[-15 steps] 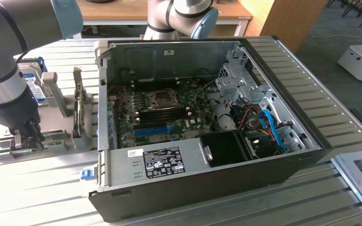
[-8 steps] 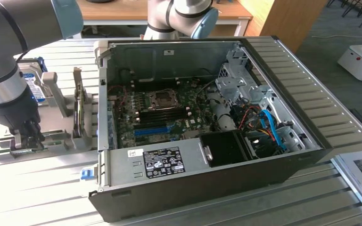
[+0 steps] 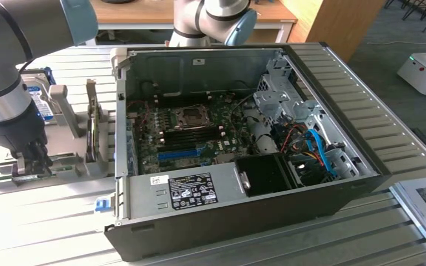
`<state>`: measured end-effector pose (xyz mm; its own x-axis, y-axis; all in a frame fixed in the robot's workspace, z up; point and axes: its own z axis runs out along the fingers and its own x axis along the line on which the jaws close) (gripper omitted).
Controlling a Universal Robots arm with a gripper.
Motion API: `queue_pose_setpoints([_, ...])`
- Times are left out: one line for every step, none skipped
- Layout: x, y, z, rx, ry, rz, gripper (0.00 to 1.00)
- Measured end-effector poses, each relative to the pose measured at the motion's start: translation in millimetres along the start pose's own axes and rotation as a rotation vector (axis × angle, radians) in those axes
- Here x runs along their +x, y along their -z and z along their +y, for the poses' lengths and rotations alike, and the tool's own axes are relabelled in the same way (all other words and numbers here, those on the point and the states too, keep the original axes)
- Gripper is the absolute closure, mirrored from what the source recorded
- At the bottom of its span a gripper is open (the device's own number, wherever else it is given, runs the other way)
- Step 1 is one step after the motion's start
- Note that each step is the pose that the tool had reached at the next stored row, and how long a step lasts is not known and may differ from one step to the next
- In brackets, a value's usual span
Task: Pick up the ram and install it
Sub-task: 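Pick up the ram and move it above insertion slot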
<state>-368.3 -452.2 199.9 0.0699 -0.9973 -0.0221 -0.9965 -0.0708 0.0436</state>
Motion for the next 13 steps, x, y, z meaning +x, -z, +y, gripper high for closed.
queue_pose_setpoints([0.0, 0.0, 0.0, 0.0, 0.0, 0.0, 0.72])
queue_pose_setpoints([0.0, 0.0, 0.0, 0.0, 0.0, 0.0, 0.79])
queue_pose_setpoints([0.0, 0.0, 0.0, 0.0, 0.0, 0.0, 0.79])
queue_pose_setpoints([0.0, 0.0, 0.0, 0.0, 0.0, 0.0001, 0.79])
queue_pose_setpoints([0.0, 0.0, 0.0, 0.0, 0.0, 0.0, 0.79])
queue_pose_setpoints([0.0, 0.0, 0.0, 0.0, 0.0, 0.0, 0.79])
queue_pose_setpoints([0.2, 0.0, 0.0, 0.0, 0.0, 0.0, 0.79])
queue_pose_setpoints([0.4, 0.0, 0.0, 0.0, 0.0, 0.0001, 0.79])
queue_pose_setpoints([0.4, 0.0, 0.0, 0.0, 0.0, 0.0, 0.79])
queue_pose_setpoints([0.7, 0.0, 0.0, 0.0, 0.0, 0.0, 0.79])
queue_pose_setpoints([0.8, 0.0, 0.0, 0.0, 0.0, 0.0, 0.79])
queue_pose_setpoints([0.8, 0.0, 0.0, 0.0001, 0.0, 0.0, 0.79])
queue_pose_setpoints([0.8, 0.0, 0.0, 0.0001, 0.0, 0.0, 0.79])
